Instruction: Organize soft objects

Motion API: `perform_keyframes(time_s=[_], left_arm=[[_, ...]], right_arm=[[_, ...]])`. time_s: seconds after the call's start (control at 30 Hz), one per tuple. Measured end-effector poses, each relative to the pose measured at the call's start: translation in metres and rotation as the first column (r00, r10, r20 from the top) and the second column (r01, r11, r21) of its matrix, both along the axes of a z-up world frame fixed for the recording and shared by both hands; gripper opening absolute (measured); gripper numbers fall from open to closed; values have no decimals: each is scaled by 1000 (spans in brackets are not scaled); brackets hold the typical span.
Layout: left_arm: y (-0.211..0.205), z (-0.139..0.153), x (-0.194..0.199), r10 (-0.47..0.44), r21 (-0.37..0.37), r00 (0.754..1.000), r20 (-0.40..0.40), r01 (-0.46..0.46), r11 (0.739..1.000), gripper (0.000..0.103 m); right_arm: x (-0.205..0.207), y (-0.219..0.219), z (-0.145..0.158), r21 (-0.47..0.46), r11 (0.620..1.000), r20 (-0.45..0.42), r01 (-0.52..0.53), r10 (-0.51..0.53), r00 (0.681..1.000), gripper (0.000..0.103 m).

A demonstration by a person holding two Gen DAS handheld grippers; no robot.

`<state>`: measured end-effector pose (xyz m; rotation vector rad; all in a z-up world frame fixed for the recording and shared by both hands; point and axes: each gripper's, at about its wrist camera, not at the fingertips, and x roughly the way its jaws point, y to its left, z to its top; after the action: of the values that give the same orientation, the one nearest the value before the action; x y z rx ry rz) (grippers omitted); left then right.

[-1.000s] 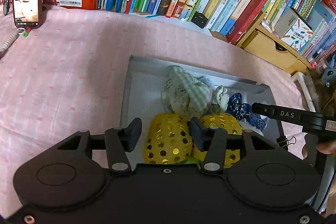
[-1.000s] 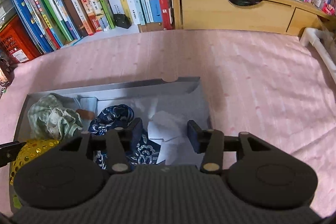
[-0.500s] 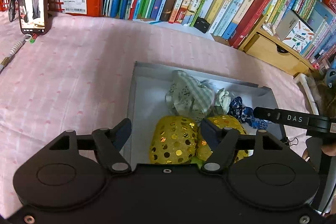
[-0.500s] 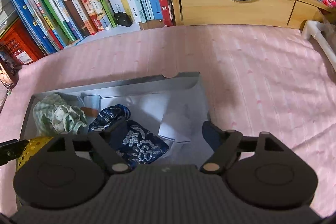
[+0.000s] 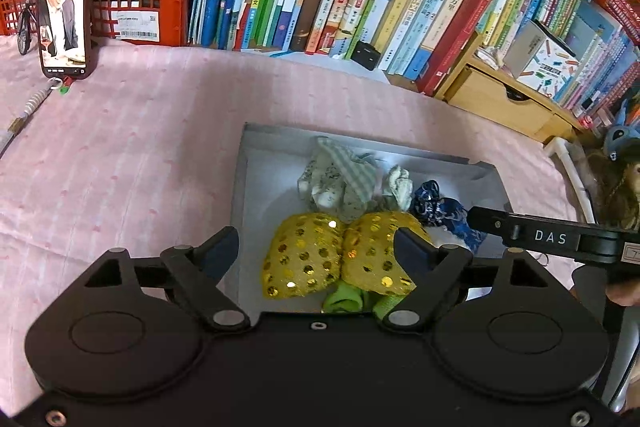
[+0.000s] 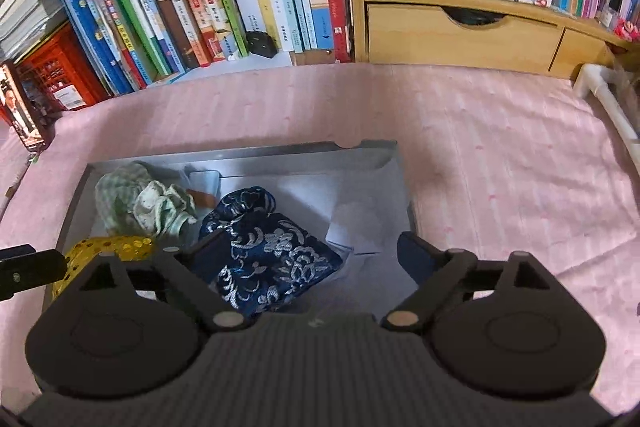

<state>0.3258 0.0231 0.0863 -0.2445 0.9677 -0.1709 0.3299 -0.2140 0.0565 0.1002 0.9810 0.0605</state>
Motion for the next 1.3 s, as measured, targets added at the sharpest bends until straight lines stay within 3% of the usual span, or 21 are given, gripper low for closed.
perform_keyframes(time_s=[0.53,0.93,1.3], left_arm=[[-3,15,-23,-15,13,999,30,14,1000,85],[-6,31,-53,-37,40,992,121,33,999,89],[-10,35,-83,-65,88,977,204,48,995,95]], right_arm=[[-31,13,25,-47,997,79,-58,62,995,99],[-73,15,45,-84,994,194,-70,86,977,102],[-115,-2,55,-38,998,314,-46,56,948,103]])
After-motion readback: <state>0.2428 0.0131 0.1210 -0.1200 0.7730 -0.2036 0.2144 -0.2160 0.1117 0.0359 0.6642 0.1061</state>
